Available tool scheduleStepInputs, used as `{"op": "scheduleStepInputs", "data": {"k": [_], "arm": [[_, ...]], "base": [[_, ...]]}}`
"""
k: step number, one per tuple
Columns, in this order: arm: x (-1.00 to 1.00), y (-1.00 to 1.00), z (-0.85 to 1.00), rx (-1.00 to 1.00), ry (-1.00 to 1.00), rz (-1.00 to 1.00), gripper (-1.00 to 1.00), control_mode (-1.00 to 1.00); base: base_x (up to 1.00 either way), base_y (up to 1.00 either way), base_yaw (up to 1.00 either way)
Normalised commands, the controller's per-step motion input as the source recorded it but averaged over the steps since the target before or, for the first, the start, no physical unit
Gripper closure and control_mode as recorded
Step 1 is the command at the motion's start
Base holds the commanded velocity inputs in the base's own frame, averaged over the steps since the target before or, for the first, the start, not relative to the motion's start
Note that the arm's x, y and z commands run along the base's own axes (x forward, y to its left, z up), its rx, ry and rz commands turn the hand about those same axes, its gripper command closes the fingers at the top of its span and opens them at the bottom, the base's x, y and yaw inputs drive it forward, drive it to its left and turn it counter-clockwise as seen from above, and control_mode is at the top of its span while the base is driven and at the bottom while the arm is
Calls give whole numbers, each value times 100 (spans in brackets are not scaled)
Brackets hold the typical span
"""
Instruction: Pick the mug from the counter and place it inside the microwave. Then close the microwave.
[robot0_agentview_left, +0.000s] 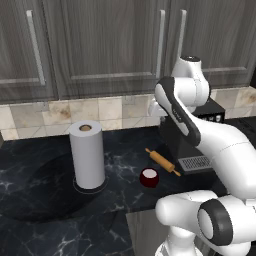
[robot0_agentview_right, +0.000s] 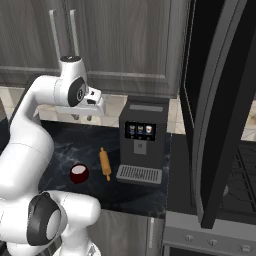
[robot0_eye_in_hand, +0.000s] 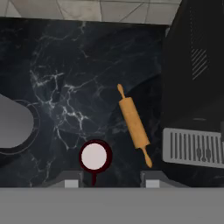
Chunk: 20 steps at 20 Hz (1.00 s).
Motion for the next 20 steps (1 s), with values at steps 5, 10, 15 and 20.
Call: {"op": "scheduleStepInputs", "data": {"k": [5,10,15,20], "arm": [[-9,4,-6,0,7,0,-100,-100],[-26,9,-11,0,7,0,-100,-100],[-26,3,-15,1,15,0,-100,-100],[-21,1,-30,0,14,0,-100,-100]], "base": [[0,0,0],[0,0,0],[0,0,0],[0,0,0]]}}
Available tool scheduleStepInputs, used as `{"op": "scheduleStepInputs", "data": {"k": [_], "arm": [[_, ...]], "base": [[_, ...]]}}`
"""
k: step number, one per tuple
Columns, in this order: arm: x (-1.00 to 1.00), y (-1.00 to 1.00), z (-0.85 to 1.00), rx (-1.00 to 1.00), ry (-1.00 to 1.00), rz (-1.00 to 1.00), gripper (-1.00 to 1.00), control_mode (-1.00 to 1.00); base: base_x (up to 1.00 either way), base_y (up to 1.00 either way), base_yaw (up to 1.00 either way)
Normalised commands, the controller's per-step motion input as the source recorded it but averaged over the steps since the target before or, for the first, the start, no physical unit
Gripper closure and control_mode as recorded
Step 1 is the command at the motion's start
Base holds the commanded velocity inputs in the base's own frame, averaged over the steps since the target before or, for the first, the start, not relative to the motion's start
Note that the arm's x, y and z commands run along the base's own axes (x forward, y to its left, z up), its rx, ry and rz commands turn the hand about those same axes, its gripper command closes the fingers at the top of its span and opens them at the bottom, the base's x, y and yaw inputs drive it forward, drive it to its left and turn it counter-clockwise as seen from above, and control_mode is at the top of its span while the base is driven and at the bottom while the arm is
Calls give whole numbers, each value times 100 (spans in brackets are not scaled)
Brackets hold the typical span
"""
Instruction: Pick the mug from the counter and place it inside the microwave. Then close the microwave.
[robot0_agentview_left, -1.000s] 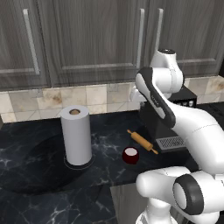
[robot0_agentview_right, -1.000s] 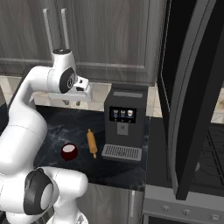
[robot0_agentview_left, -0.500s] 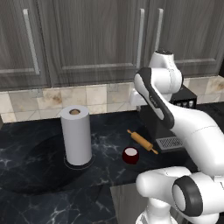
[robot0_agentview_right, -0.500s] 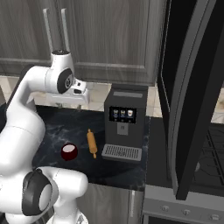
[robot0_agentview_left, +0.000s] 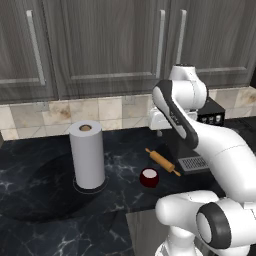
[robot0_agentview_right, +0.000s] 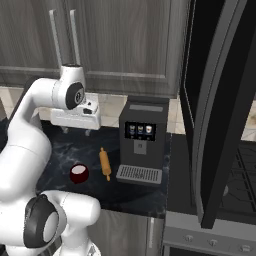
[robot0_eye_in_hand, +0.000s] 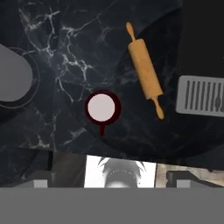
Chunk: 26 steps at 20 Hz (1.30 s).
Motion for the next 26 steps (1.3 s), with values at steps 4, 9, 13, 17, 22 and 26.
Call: {"op": "scheduleStepInputs", "data": {"k": [4,9,13,17,22,26], "arm": [[-8,2,-41,0,3,0,-100,-100],[-14,25,-64,0,0,0,-100,-100],[-9,17,-61,0,-3,0,-100,-100],[0,10,-42,0,-12,0,-100,-100],[0,9,-25,0,-7,0,-100,-100],[0,10,-1,0,0,0,-100,-100]], "base": [[0,0,0],[0,0,0],[0,0,0],[0,0,0],[0,0,0],[0,0,0]]}}
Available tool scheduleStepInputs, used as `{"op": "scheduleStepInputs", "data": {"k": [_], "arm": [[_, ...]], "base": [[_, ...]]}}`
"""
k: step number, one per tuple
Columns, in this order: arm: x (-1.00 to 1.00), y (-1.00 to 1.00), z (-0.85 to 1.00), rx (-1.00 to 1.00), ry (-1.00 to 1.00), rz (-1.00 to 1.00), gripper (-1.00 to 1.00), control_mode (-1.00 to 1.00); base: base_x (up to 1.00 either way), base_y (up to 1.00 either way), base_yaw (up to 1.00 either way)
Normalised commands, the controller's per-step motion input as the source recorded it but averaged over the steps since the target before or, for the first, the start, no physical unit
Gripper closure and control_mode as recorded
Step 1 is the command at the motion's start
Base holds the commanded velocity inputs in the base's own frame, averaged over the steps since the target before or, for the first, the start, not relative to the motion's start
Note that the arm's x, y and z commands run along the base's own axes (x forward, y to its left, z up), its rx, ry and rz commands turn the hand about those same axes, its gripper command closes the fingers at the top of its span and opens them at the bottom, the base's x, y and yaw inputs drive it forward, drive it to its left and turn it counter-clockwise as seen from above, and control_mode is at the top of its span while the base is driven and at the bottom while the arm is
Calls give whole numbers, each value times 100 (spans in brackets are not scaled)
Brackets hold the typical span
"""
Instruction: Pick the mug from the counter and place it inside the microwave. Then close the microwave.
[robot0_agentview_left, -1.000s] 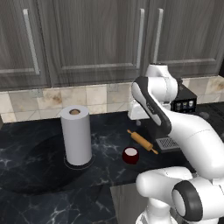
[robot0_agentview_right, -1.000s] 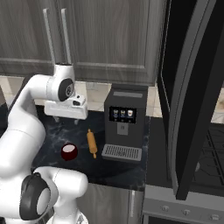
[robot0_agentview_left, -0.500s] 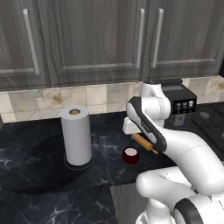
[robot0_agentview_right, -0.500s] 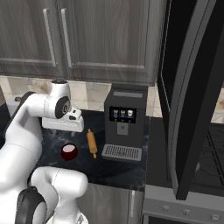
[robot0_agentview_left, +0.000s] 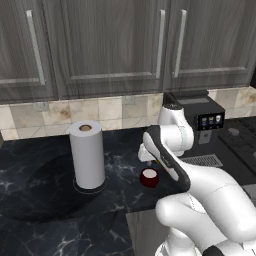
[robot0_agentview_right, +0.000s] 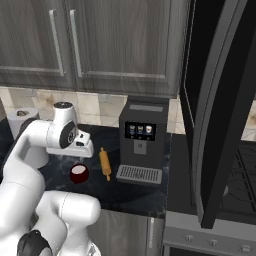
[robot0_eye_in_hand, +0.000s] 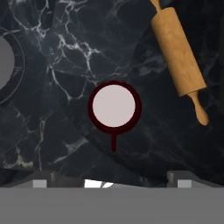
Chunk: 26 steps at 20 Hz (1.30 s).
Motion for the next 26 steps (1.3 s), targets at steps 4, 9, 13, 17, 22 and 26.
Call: {"op": "scheduleStepInputs", "data": {"k": [4,9,13,17,22,26], "arm": [[0,2,-9,0,0,0,-100,-100],[0,0,-31,0,-1,0,-100,-100],[0,0,-34,0,0,0,-100,-100],[0,0,-24,-2,0,0,-100,-100],[-3,0,-13,-1,0,0,-100,-100],[-12,0,-14,0,0,0,-100,-100]], "base": [[0,0,0],[0,0,0],[0,0,0],[0,0,0],[0,0,0],[0,0,0]]}}
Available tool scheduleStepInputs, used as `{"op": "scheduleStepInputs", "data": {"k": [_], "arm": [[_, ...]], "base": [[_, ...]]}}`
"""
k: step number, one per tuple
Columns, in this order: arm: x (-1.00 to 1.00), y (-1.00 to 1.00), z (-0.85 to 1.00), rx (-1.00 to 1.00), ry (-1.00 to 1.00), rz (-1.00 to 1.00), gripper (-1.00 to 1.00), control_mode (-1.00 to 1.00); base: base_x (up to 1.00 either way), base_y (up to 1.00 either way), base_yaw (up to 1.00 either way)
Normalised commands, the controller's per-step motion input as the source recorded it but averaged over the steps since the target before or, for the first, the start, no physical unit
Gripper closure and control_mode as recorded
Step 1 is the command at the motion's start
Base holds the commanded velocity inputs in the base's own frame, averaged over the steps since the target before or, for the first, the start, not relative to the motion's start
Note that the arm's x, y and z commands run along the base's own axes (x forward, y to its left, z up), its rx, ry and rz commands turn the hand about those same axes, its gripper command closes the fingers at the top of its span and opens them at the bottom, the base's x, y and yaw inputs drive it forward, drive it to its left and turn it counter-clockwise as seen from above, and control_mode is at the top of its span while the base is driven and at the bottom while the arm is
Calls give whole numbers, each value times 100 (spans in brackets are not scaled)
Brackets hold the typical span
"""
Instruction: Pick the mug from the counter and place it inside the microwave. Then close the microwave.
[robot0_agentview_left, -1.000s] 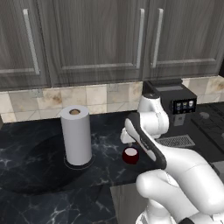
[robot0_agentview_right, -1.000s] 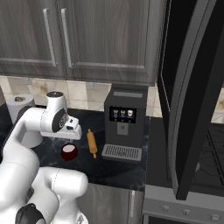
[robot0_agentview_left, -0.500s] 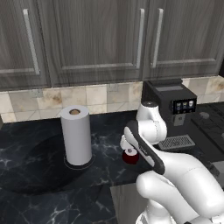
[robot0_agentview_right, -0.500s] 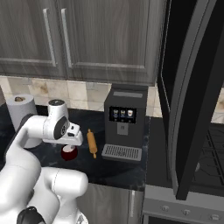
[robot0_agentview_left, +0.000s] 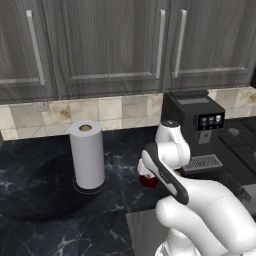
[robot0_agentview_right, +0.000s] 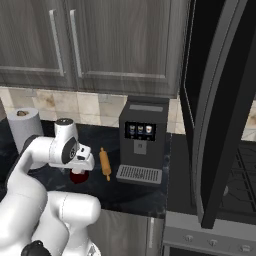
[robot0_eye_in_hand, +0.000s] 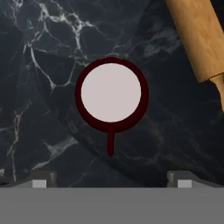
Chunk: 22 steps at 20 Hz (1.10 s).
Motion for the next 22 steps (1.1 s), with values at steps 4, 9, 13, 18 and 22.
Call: {"op": "scheduleStepInputs", "data": {"k": [4,9,13,18,22], "arm": [[-4,0,-13,0,0,0,-100,-100],[0,2,-17,0,0,0,-100,-100],[0,0,-5,0,0,0,-100,-100],[5,0,0,0,0,0,-100,-100],[2,0,0,0,0,0,-100,-100]], "base": [[0,0,0],[0,0,0],[0,0,0],[0,0,0],[0,0,0]]}}
